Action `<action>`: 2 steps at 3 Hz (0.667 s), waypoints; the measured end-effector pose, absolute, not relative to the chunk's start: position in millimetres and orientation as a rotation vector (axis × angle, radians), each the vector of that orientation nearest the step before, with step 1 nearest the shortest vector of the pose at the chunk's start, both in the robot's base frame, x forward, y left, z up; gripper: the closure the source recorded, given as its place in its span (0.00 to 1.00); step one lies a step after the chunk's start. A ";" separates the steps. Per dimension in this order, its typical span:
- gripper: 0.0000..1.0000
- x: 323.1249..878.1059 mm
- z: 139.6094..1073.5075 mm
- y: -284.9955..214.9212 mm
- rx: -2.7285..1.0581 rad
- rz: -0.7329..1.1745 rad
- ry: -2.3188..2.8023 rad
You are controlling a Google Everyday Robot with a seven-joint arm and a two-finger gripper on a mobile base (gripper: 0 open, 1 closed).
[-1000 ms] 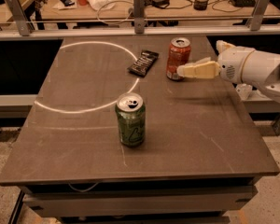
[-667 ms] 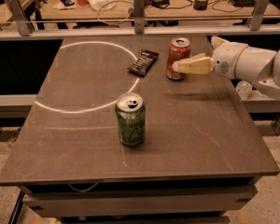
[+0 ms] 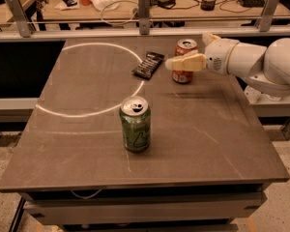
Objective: Pick coke can
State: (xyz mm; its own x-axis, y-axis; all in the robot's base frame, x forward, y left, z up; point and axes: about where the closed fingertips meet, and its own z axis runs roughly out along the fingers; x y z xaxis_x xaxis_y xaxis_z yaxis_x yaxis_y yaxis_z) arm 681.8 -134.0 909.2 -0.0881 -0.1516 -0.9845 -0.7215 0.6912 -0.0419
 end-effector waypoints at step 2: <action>0.00 683.4 882.4 -108.7 -0.711 0.651 1.660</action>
Offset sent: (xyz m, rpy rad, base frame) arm -0.0030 0.0311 -0.0520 0.0741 0.1507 0.0403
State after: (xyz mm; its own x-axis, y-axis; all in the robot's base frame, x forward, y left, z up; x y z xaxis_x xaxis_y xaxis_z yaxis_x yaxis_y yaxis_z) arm 683.4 -108.7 882.4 -0.1579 -0.1109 -0.9812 -0.7484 0.6617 0.0456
